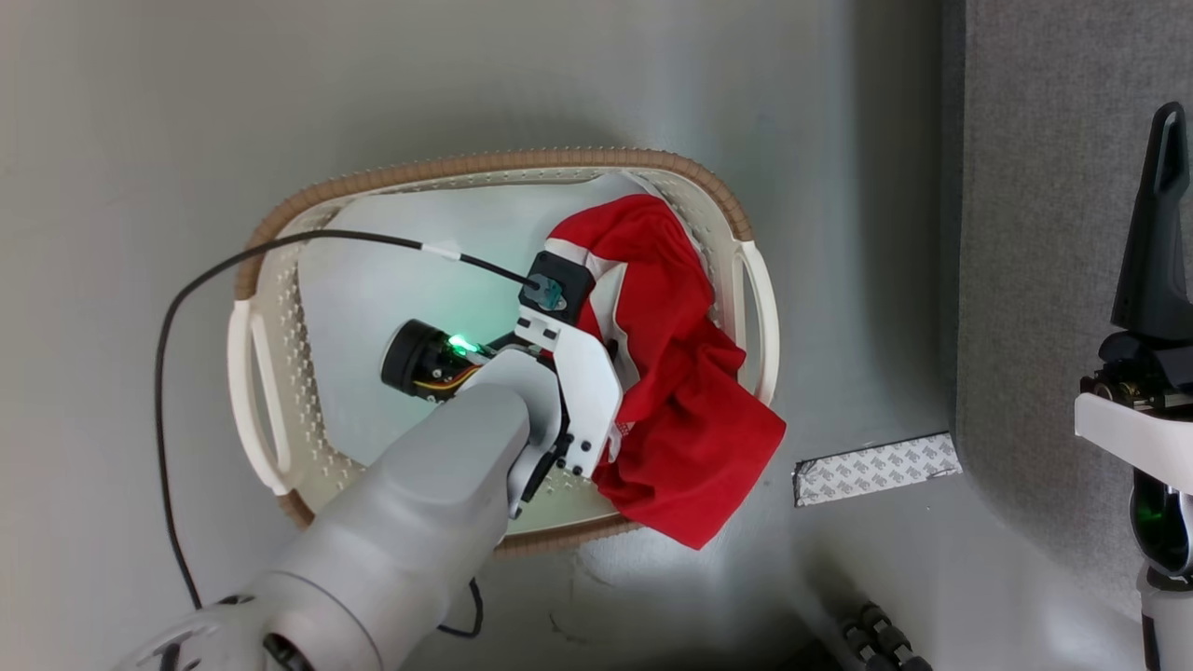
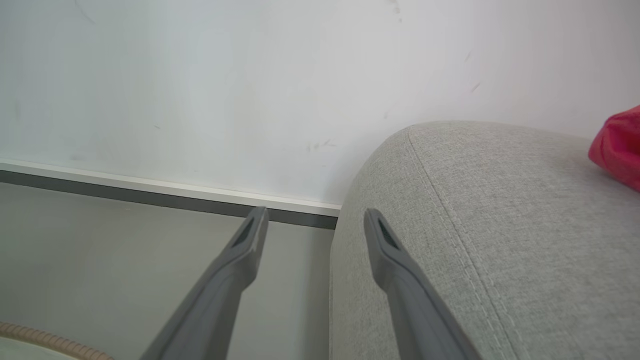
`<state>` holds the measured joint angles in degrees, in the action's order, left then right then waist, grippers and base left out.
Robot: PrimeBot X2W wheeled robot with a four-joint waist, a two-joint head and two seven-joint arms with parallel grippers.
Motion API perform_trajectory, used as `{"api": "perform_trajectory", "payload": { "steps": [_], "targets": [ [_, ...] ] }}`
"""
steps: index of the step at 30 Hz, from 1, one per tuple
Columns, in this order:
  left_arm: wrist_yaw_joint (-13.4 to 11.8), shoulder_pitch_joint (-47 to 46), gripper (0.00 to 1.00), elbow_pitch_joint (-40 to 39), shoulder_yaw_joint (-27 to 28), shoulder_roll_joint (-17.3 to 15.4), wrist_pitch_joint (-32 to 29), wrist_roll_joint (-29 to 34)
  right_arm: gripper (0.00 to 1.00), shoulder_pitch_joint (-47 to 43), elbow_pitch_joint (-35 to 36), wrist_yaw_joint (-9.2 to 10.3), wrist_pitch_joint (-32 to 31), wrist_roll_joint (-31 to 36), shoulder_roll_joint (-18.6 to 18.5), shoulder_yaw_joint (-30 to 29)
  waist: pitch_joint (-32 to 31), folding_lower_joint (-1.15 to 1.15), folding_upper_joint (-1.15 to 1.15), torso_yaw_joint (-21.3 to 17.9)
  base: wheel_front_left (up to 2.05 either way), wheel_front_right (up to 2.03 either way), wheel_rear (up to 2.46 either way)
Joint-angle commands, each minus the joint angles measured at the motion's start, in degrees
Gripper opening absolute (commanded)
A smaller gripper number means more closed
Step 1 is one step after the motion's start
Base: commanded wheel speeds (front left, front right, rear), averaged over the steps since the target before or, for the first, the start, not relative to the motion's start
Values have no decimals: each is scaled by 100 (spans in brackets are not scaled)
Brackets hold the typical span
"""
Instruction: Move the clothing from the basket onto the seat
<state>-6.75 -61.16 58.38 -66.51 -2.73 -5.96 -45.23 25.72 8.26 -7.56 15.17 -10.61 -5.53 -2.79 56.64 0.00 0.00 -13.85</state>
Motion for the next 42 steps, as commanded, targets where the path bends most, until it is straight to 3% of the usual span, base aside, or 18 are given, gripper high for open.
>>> {"api": "perform_trajectory", "payload": {
  "steps": [1,3,10,17,29,34,42],
  "targets": [
    [35,-67,99,-20,-46,-29,30,-99,100,65,29,15,-4,-48,-22,-16,19,0,0,-7,0,0,0],
    [76,-91,0,-37,-120,-30,58,-113,100,82,37,15,-4,-50,-26,-18,42,0,0,-15,0,0,0],
    [284,-32,0,-175,-257,-28,231,-402,100,98,-19,15,-4,-55,-73,-134,-38,0,0,48,0,0,0],
    [367,114,0,-307,-187,-29,726,-782,100,-101,-152,15,-3,-30,-120,-261,-611,0,0,337,0,0,0],
    [334,781,0,-502,-115,-26,1757,-1187,100,-736,-534,15,-4,42,-150,-347,-2187,0,0,824,0,0,0],
    [230,1298,0,-611,-87,-37,2023,-1219,100,-1270,-816,15,-4,176,-140,-314,-3217,0,0,1048,0,0,0],
    [12,2007,0,-1260,49,-492,2109,-1027,100,-1892,-1098,15,-4,204,-113,-66,-4420,0,0,1194,0,0,0]
  ]
}}
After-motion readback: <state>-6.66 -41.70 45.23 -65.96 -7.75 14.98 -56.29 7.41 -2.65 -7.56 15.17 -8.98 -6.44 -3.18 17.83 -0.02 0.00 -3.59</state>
